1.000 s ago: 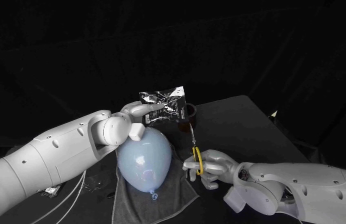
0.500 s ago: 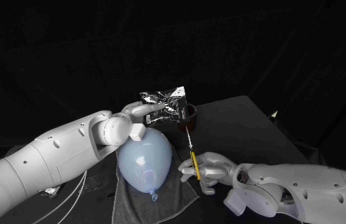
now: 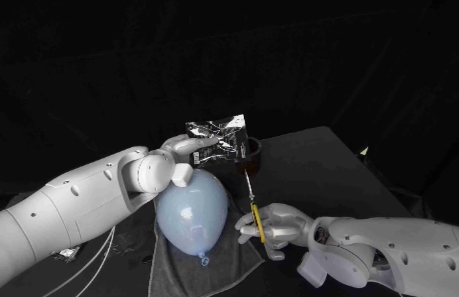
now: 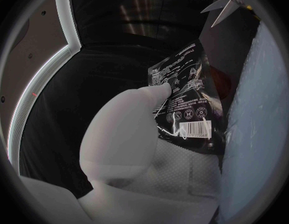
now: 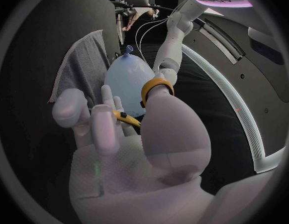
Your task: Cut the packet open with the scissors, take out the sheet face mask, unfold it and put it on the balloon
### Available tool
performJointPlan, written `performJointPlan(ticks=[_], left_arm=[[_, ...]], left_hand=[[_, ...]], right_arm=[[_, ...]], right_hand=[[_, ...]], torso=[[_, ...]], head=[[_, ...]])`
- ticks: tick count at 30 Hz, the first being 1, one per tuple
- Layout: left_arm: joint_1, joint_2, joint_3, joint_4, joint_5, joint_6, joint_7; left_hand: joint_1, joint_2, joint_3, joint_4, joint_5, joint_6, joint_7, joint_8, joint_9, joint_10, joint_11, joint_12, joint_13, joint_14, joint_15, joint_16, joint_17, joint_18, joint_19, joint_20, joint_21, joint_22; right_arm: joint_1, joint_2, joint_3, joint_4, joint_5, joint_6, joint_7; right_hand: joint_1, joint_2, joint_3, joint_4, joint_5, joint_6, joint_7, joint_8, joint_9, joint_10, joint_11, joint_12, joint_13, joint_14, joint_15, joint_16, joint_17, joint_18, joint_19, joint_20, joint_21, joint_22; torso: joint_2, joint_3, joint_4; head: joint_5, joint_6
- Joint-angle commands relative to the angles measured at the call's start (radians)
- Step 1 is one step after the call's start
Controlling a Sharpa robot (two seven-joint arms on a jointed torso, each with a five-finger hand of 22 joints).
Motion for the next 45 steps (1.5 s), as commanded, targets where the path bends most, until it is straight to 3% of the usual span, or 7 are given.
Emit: performJointPlan(ticks=[1, 3, 8, 13, 22, 38, 45], left_arm=[[0.001, 0.001, 0.001, 0.004, 0.007, 0.023, 0.008], [0.001, 0.001, 0.001, 0.006, 0.007, 0.025, 0.007], [0.001, -0.001, 0.001, 0.009, 0.007, 0.03, 0.007], [0.001, -0.006, 0.001, 0.014, 0.008, 0.039, 0.007], [0.001, -0.008, 0.001, 0.02, 0.009, 0.054, 0.008], [0.001, -0.01, 0.001, 0.033, 0.008, 0.071, 0.003], [0.001, -0.014, 0.001, 0.039, 0.005, 0.082, -0.005]], left_hand=[[0.001, 0.008, 0.004, 0.0, 0.005, 0.006, 0.004, 0.003, 0.056, 0.006, 0.002, 0.002, 0.001, 0.008, -0.001, -0.004, 0.002, 0.02, 0.005, -0.001, 0.003, 0.002], [0.001, 0.008, 0.004, 0.0, 0.005, 0.006, 0.004, 0.003, 0.056, 0.006, 0.002, 0.002, 0.001, 0.008, -0.001, -0.004, 0.002, 0.02, 0.005, -0.001, 0.003, 0.002], [0.0, 0.008, 0.005, -0.001, 0.005, 0.006, 0.004, 0.004, 0.057, 0.006, 0.002, 0.002, 0.001, 0.008, -0.001, -0.004, 0.002, 0.02, 0.005, -0.001, 0.004, 0.002], [0.0, 0.008, 0.005, -0.002, 0.005, 0.006, 0.004, 0.004, 0.057, 0.006, 0.002, 0.002, 0.001, 0.009, -0.001, -0.004, 0.002, 0.02, 0.005, -0.001, 0.004, 0.002], [0.0, 0.008, 0.006, -0.003, 0.005, 0.006, 0.004, 0.004, 0.057, 0.006, 0.002, 0.002, 0.001, 0.009, -0.001, -0.004, 0.002, 0.02, 0.005, -0.001, 0.004, 0.002], [-0.001, 0.008, 0.006, -0.003, 0.005, 0.006, 0.004, 0.004, 0.058, 0.006, 0.002, 0.002, 0.001, 0.009, -0.001, -0.004, 0.002, 0.02, 0.005, -0.001, 0.005, 0.002], [-0.002, 0.008, 0.007, -0.004, 0.005, 0.006, 0.004, 0.004, 0.058, 0.006, 0.003, 0.002, 0.001, 0.009, -0.001, -0.005, 0.002, 0.02, 0.005, -0.001, 0.005, 0.002]], right_arm=[[0.0, 0.002, 0.001, -0.007, 0.02, 0.045, -0.001], [0.001, 0.002, 0.002, -0.012, 0.032, 0.054, -0.003], [0.001, 0.005, 0.004, -0.019, 0.073, 0.081, -0.005], [0.003, 0.006, 0.007, -0.022, 0.108, 0.115, -0.005], [0.01, 0.013, 0.01, -0.026, 0.122, 0.155, -0.015], [0.039, 0.032, 0.013, -0.051, 0.116, 0.157, -0.027], [0.062, 0.03, 0.013, -0.061, 0.11, 0.148, -0.031]], right_hand=[[0.018, -0.016, 0.006, 0.038, -0.001, -0.03, 0.03, 0.005, -0.004, -0.019, -0.008, -0.001, -0.022, -0.014, -0.001, -0.008, -0.019, 0.02, -0.017, -0.001, -0.027, 0.046], [0.03, -0.031, 0.012, 0.071, -0.001, -0.057, 0.027, 0.008, -0.005, -0.033, -0.012, -0.003, -0.039, -0.021, -0.005, -0.013, -0.032, 0.024, -0.028, -0.004, -0.048, 0.035], [0.036, -0.043, 0.02, 0.076, 0.0, -0.12, 0.016, 0.02, -0.004, -0.06, -0.013, -0.003, -0.067, -0.027, -0.007, -0.016, -0.047, 0.029, -0.041, -0.007, -0.081, 0.015], [0.04, -0.029, 0.024, 0.075, 0.0, -0.136, 0.018, 0.032, -0.001, -0.059, -0.014, 0.002, -0.076, -0.028, -0.008, -0.016, -0.052, 0.029, -0.043, -0.007, -0.087, 0.009], [0.037, -0.028, 0.022, 0.076, 0.0, -0.154, 0.019, 0.044, 0.001, -0.068, -0.011, 0.001, -0.087, -0.037, -0.006, -0.024, -0.071, 0.034, -0.055, -0.006, -0.114, -0.005], [0.036, -0.012, 0.024, 0.074, 0.0, -0.154, 0.023, 0.073, 0.007, -0.068, -0.011, 0.007, -0.098, -0.044, -0.005, -0.029, -0.084, 0.037, -0.062, -0.006, -0.13, -0.016], [0.036, -0.007, 0.024, 0.074, 0.0, -0.152, 0.025, 0.082, 0.009, -0.066, -0.01, 0.01, -0.101, -0.044, -0.005, -0.028, -0.085, 0.037, -0.061, -0.005, -0.13, -0.017]], torso=[[0.0, 0.0003, 0.0002], [0.0, -0.0002, 0.0005], [0.002, 0.0003, 0.0001], [0.002, 0.0008, -0.0003], [0.002, 0.0008, 0.0], [0.003, -0.0001, 0.0012], [0.003, -0.0001, 0.0004]], head=[[0.001, 0.0], [0.001, 0.001], [0.0, 0.0], [-0.001, -0.001], [0.004, -0.004], [0.005, -0.001], [0.003, 0.001]])
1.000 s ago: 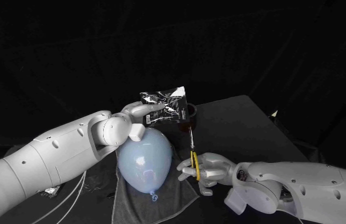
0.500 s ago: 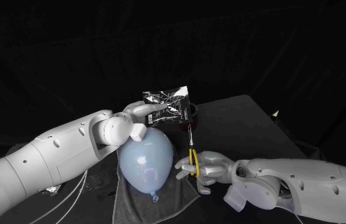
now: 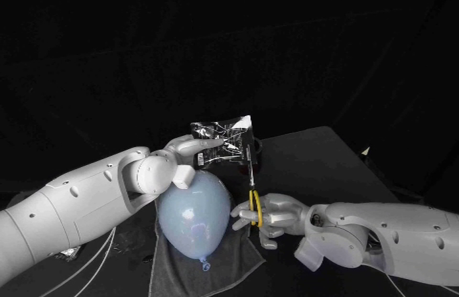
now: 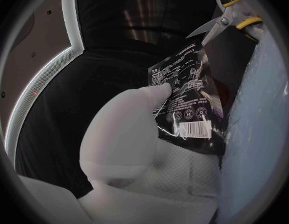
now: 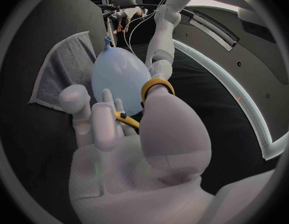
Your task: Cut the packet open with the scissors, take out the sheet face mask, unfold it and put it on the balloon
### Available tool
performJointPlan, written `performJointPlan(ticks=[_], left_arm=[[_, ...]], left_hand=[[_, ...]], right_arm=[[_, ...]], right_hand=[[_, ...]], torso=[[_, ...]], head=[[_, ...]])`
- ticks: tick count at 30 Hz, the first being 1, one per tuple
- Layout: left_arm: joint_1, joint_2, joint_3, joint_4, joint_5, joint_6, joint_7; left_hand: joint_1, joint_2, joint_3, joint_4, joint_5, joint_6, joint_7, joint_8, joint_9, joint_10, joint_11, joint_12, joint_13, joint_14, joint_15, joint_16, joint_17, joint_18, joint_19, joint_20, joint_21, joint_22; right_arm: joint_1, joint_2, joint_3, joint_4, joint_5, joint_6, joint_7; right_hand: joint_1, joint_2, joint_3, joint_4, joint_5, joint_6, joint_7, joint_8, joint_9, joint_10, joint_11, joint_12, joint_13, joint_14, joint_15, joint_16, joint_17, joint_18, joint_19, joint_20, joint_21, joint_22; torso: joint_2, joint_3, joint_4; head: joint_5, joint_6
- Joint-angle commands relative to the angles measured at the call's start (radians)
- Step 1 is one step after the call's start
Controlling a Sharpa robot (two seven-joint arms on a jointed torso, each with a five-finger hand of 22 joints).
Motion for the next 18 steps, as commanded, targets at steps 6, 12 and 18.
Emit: performJointPlan(ticks=[6, 12, 18], left_arm=[[0.0, -0.004, 0.001, 0.007, 0.0, 0.043, -0.008], [0.0, -0.006, 0.001, 0.007, -0.001, 0.047, -0.011], [0.0, -0.006, 0.001, 0.006, -0.001, 0.054, -0.015]], left_hand=[[-0.003, 0.008, 0.005, -0.002, 0.004, 0.004, 0.003, 0.003, 0.058, 0.006, 0.002, 0.002, 0.001, 0.009, -0.002, -0.005, 0.001, 0.011, 0.005, -0.001, 0.005, 0.001], [-0.003, 0.008, 0.005, -0.002, 0.004, 0.004, 0.003, 0.003, 0.058, 0.006, 0.002, 0.002, 0.001, 0.009, -0.002, -0.005, 0.001, 0.011, 0.005, -0.001, 0.005, 0.001], [-0.003, 0.008, 0.005, -0.002, 0.004, 0.004, 0.003, 0.003, 0.058, 0.006, 0.002, 0.002, 0.001, 0.009, -0.002, -0.005, 0.001, 0.011, 0.005, -0.001, 0.005, 0.001]], right_arm=[[0.024, 0.002, 0.001, -0.016, -0.009, 0.011, -0.001], [0.033, 0.001, 0.001, -0.022, -0.014, 0.008, -0.002], [0.035, 0.004, 0.001, -0.026, -0.018, 0.006, -0.003]], right_hand=[[-0.001, 0.017, 0.005, -0.001, 0.0, -0.031, 0.075, 0.015, 0.003, 0.006, -0.001, 0.009, -0.004, -0.008, 0.001, -0.004, -0.005, 0.008, -0.006, 0.0, -0.008, -0.002], [0.001, 0.022, 0.004, -0.002, 0.0, -0.026, 0.075, 0.025, 0.004, 0.007, -0.001, 0.012, -0.007, -0.011, 0.001, -0.006, -0.011, 0.008, -0.008, 0.0, -0.011, -0.005], [0.002, 0.024, 0.003, -0.002, 0.0, -0.024, 0.075, 0.03, 0.004, 0.007, -0.001, 0.012, -0.008, -0.012, 0.001, -0.007, -0.014, 0.009, -0.009, 0.0, -0.014, -0.007]], torso=[[0.0, 0.0001, 0.0006], [0.001, 0.0004, -0.0016], [0.0, 0.0008, 0.0001]], head=[[-0.001, 0.004], [-0.002, 0.004], [0.0, 0.003]])
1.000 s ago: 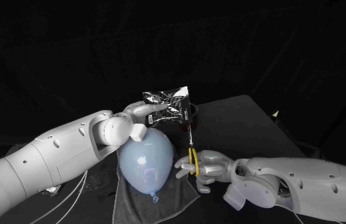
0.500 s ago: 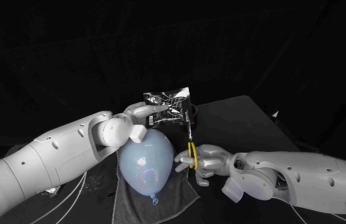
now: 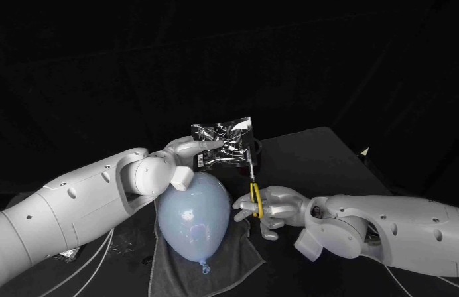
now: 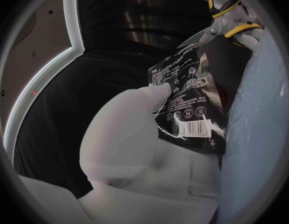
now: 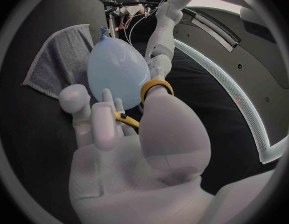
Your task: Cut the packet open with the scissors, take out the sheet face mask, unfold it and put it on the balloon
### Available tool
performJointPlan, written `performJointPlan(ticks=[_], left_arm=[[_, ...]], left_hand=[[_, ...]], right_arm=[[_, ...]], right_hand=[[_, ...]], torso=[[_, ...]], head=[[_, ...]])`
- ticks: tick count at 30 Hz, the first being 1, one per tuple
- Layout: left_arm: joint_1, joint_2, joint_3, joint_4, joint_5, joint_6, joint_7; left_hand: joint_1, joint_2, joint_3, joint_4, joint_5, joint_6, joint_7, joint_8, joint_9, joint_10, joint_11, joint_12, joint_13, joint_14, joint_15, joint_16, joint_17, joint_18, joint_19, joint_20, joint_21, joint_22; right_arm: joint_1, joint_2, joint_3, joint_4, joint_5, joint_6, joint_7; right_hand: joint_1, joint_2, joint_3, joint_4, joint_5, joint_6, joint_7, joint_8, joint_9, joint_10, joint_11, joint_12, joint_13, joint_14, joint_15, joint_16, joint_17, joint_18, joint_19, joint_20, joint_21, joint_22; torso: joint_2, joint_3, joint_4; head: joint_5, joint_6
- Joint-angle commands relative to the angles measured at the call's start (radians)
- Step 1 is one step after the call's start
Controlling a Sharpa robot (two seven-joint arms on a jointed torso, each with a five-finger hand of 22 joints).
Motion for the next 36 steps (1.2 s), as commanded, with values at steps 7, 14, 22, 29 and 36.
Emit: performJointPlan(ticks=[7, 14, 22, 29, 36], left_arm=[[0.0, 0.0, 0.001, 0.002, -0.003, 0.034, -0.01], [0.0, -0.003, 0.001, 0.003, -0.008, 0.036, -0.015], [0.0, -0.005, 0.001, 0.004, -0.014, 0.037, -0.017], [0.0, -0.005, 0.0, 0.004, -0.023, 0.037, -0.017], [0.0, -0.006, 0.0, 0.002, -0.026, 0.035, -0.017]], left_hand=[[-0.003, 0.009, 0.006, -0.004, 0.005, 0.003, 0.002, 0.003, 0.059, 0.008, 0.0, 0.002, 0.001, 0.009, -0.001, -0.005, 0.001, 0.015, 0.004, -0.001, 0.006, 0.002], [-0.003, 0.009, 0.006, -0.004, 0.005, 0.003, 0.002, 0.003, 0.059, 0.008, 0.0, 0.002, 0.001, 0.009, -0.001, -0.005, 0.001, 0.015, 0.004, -0.001, 0.006, 0.002], [-0.003, 0.009, 0.007, -0.006, 0.005, 0.003, 0.002, 0.003, 0.059, 0.008, 0.0, 0.002, 0.001, 0.009, -0.002, -0.005, 0.001, 0.015, 0.005, -0.002, 0.007, 0.002], [-0.003, 0.009, 0.007, -0.007, 0.004, 0.003, 0.002, 0.004, 0.06, 0.008, 0.0, 0.002, 0.001, 0.009, -0.002, -0.005, 0.002, 0.015, 0.005, -0.002, 0.007, 0.002], [-0.004, 0.009, 0.007, -0.008, 0.004, 0.003, 0.002, 0.004, 0.06, 0.009, 0.0, 0.002, 0.002, 0.01, -0.002, -0.005, 0.002, 0.015, 0.005, -0.002, 0.008, 0.002]], right_arm=[[0.004, 0.002, 0.002, -0.004, -0.013, -0.006, 0.011], [0.008, 0.0, 0.003, -0.006, -0.012, -0.02, 0.02], [0.01, -0.002, 0.004, -0.007, 0.002, -0.048, 0.039], [0.011, -0.003, 0.005, -0.009, 0.009, -0.063, 0.043], [0.011, -0.008, 0.005, -0.009, 0.01, -0.069, 0.041]], right_hand=[[0.003, 0.02, 0.0, -0.003, -0.001, -0.011, 0.07, 0.019, 0.001, 0.01, -0.001, 0.009, -0.006, -0.009, 0.001, -0.011, -0.011, 0.012, -0.013, 0.0, -0.014, -0.006], [0.011, 0.035, -0.01, -0.006, -0.001, 0.005, 0.069, 0.042, -0.003, 0.022, -0.004, 0.02, -0.013, -0.007, -0.001, -0.007, -0.011, 0.01, -0.006, -0.001, -0.004, -0.006], [0.052, 0.094, -0.063, -0.022, -0.001, 0.139, 0.052, 0.11, -0.038, 0.152, -0.021, 0.095, -0.011, 0.026, -0.015, 0.036, 0.034, -0.009, 0.05, -0.013, 0.102, 0.035], [0.083, 0.146, -0.115, -0.041, -0.002, 0.291, 0.006, 0.167, -0.057, 0.313, -0.068, 0.177, 0.041, 0.052, -0.055, 0.063, 0.072, -0.025, 0.095, -0.046, 0.195, 0.076], [0.093, 0.171, -0.158, -0.05, -0.001, 0.34, -0.023, 0.197, -0.041, 0.369, -0.097, 0.222, 0.101, 0.061, -0.081, 0.066, 0.077, -0.032, 0.111, -0.072, 0.228, 0.091]], torso=[[0.0, 0.0005, -0.0006], [0.0, 0.0009, 0.0007], [0.0, 0.0006, -0.0003], [0.001, 0.0008, 0.0006], [0.001, 0.0006, -0.0004]], head=[[0.001, -0.001], [0.0, 0.001], [-0.001, 0.001], [0.0, -0.002], [0.0, -0.001]])
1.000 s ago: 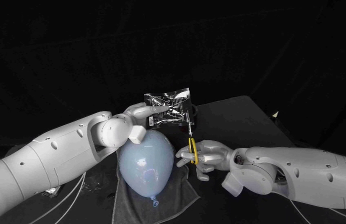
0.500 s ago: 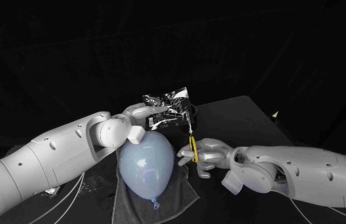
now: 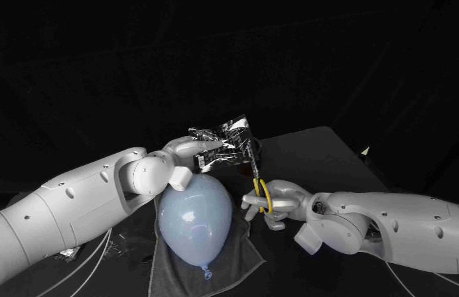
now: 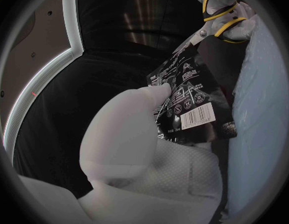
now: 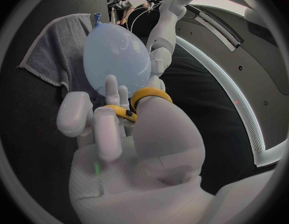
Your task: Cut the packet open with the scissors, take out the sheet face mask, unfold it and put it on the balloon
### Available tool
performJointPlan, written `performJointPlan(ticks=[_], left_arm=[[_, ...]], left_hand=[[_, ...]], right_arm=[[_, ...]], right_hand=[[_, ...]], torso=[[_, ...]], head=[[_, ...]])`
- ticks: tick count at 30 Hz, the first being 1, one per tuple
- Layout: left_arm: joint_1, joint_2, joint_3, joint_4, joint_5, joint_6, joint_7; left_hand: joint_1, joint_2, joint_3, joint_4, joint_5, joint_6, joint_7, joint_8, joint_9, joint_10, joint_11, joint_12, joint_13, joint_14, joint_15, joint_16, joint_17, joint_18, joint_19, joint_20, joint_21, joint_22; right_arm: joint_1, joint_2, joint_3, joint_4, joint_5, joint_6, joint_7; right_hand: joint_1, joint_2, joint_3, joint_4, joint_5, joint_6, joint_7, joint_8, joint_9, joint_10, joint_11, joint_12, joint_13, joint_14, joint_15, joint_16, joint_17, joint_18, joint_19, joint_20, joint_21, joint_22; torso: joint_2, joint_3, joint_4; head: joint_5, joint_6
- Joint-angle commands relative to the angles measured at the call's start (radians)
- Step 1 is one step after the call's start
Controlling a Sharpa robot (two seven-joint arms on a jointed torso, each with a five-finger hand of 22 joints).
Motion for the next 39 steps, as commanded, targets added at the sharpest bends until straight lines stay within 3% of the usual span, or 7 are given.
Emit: performJointPlan(ticks=[1, 12, 15, 17, 22, 26, 39], left_arm=[[0.0, 0.001, 0.0, 0.002, -0.015, 0.024, -0.006], [0.0, -0.001, 0.0, 0.002, -0.021, 0.022, -0.007], [0.0, -0.001, 0.0, 0.002, -0.022, 0.023, -0.007], [0.0, -0.001, 0.0, 0.002, -0.022, 0.024, -0.007], [0.0, -0.003, 0.0, 0.002, -0.026, 0.025, -0.006], [0.0, -0.003, 0.0, 0.003, -0.029, 0.027, -0.006], [0.0, -0.005, 0.0, 0.004, -0.044, 0.025, -0.005]], left_hand=[[-0.003, 0.01, 0.003, -0.004, 0.004, 0.004, 0.003, 0.004, 0.06, 0.007, 0.002, 0.002, 0.001, 0.004, 0.001, -0.005, 0.001, 0.019, 0.005, -0.002, 0.004, 0.001], [-0.003, 0.01, 0.004, -0.004, 0.004, 0.004, 0.003, 0.004, 0.06, 0.007, 0.002, 0.003, 0.001, 0.005, 0.001, -0.005, 0.001, 0.019, 0.006, -0.002, 0.004, 0.001], [-0.004, 0.011, 0.004, -0.006, 0.004, 0.004, 0.003, 0.004, 0.061, 0.007, 0.002, 0.003, 0.001, 0.005, 0.0, -0.005, 0.001, 0.019, 0.006, -0.002, 0.005, 0.002], [-0.004, 0.011, 0.004, -0.006, 0.004, 0.004, 0.003, 0.004, 0.061, 0.007, 0.002, 0.003, 0.001, 0.005, 0.0, -0.005, 0.001, 0.019, 0.006, -0.002, 0.005, 0.002], [-0.004, 0.011, 0.004, -0.006, 0.004, 0.004, 0.003, 0.004, 0.061, 0.007, 0.002, 0.003, 0.001, 0.005, 0.0, -0.005, 0.001, 0.019, 0.006, -0.002, 0.005, 0.002], [-0.004, 0.011, 0.004, -0.006, 0.004, 0.004, 0.003, 0.004, 0.061, 0.007, 0.002, 0.003, 0.001, 0.005, 0.0, -0.005, 0.001, 0.019, 0.006, -0.002, 0.005, 0.002], [-0.005, 0.011, 0.005, -0.008, 0.004, 0.004, 0.003, 0.005, 0.062, 0.008, 0.002, 0.003, 0.001, 0.006, 0.0, -0.005, 0.002, 0.019, 0.006, -0.002, 0.006, 0.002]], right_arm=[[0.002, -0.003, 0.002, 0.001, 0.009, -0.013, 0.024], [0.003, -0.007, 0.003, 0.003, 0.009, -0.023, 0.029], [0.003, -0.007, 0.003, 0.003, 0.009, -0.024, 0.028], [0.004, -0.006, 0.003, 0.002, 0.009, -0.025, 0.027], [0.004, -0.006, 0.003, 0.003, 0.009, -0.03, 0.031], [0.006, -0.006, 0.004, 0.005, 0.009, -0.033, 0.034], [0.034, -0.01, 0.005, 0.011, 0.007, -0.039, 0.032]], right_hand=[[0.002, 0.013, -0.014, -0.001, -0.001, 0.008, -0.002, 0.005, 0.005, 0.079, -0.073, 0.009, 0.016, 0.011, -0.007, 0.004, 0.001, -0.016, 0.003, -0.009, 0.009, 0.066], [0.002, 0.023, -0.035, -0.003, -0.001, 0.004, -0.002, 0.004, 0.008, 0.066, -0.073, 0.008, 0.034, 0.012, -0.008, 0.004, 0.0, -0.018, 0.005, -0.012, 0.012, 0.068], [0.002, 0.034, -0.065, -0.01, -0.001, -0.041, 0.023, -0.029, 0.0, -0.017, -0.048, -0.041, 0.031, 0.009, 0.011, 0.0, -0.008, -0.018, -0.001, -0.001, 0.004, 0.065], [-0.002, 0.038, -0.09, -0.017, -0.002, -0.11, 0.063, -0.074, -0.014, -0.128, -0.01, -0.112, 0.002, -0.001, 0.045, -0.008, -0.029, -0.019, -0.014, 0.022, -0.016, 0.057], [-0.014, 0.035, -0.11, -0.022, -0.001, -0.22, 0.095, -0.141, -0.04, -0.217, 0.025, -0.162, -0.033, -0.03, 0.074, -0.029, -0.083, -0.004, -0.054, 0.052, -0.083, 0.027], [-0.022, 0.026, -0.108, -0.022, -0.002, -0.253, 0.102, -0.152, -0.046, -0.249, 0.033, -0.173, -0.052, -0.043, 0.082, -0.037, -0.105, 0.006, -0.075, 0.065, -0.115, 0.01], [-0.029, 0.019, -0.105, -0.018, -0.001, -0.255, 0.107, -0.149, -0.046, -0.264, 0.038, -0.176, -0.063, -0.054, 0.087, -0.045, -0.125, 0.012, -0.09, 0.071, -0.142, -0.004]], torso=[[0.0, 0.0, -0.0008], [0.0, 0.0007, -0.0003], [0.0, 0.0005, -0.0006], [0.0, 0.0004, -0.0001], [0.0, 0.0006, -0.0009], [0.001, 0.0004, -0.0006], [0.001, -0.0005, 0.0001]], head=[[0.0, 0.001], [-0.003, 0.005], [-0.004, 0.005], [-0.004, 0.005], [-0.004, 0.006], [-0.005, 0.006], [-0.008, 0.011]])
